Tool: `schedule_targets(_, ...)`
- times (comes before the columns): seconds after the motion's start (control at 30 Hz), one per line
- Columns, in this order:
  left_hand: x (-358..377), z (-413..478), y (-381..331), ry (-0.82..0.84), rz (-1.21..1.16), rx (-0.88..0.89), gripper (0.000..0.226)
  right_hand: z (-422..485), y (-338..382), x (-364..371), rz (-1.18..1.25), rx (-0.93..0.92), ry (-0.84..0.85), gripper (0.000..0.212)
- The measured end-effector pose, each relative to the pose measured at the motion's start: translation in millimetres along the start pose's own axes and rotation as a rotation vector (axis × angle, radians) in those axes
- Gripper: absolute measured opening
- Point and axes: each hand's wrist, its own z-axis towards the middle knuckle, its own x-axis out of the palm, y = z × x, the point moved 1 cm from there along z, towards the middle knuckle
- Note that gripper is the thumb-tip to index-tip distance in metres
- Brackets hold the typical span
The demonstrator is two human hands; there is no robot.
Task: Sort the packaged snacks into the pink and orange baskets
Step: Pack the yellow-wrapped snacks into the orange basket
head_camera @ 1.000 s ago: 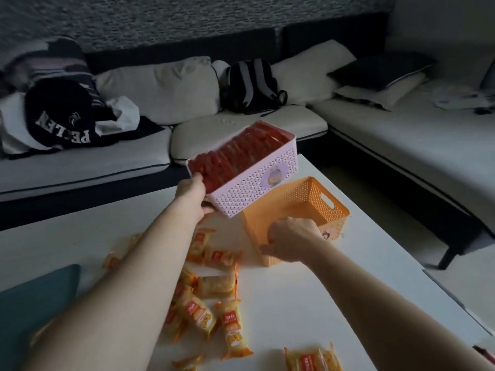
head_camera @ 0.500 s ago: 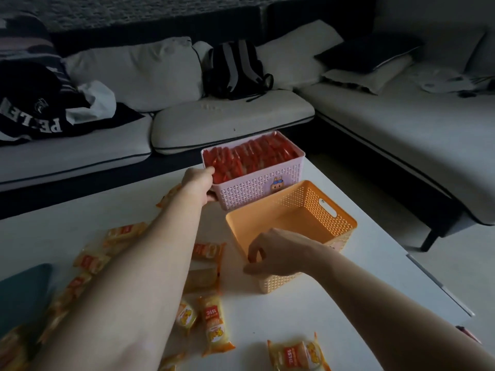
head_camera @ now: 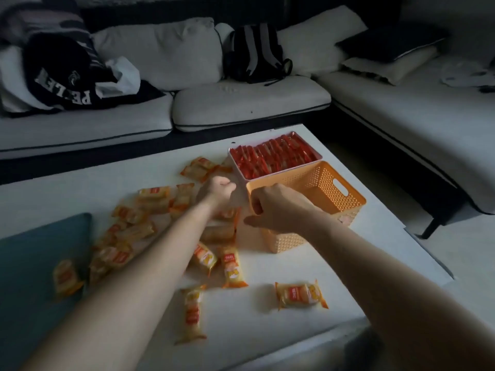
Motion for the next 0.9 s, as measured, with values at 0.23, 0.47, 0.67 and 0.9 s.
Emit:
schedule_targets(0.23, -52, -140, 65, 0.018, 0.599, 0.247, 0.023, -62, 23, 65, -0.245, 0.068, 0.572, 0.077)
schedule_targets(0.47, -71, -217, 108, 0.479, 1.081, 0.355, 0.073, -64, 39, 82, 0.008, 0.203, 0.511, 0.033)
schedule_targets(0.67, -70, -217, 119, 0.282, 1.278, 0.452, 0.044, -30, 74, 93, 0.136, 0.141, 0.098, 0.02)
schedule_targets(0.9, -124, -217, 134, -0.063, 0.879, 0.176, 0.041, -6, 89, 118, 0.053, 0.284, 0.179, 0.081)
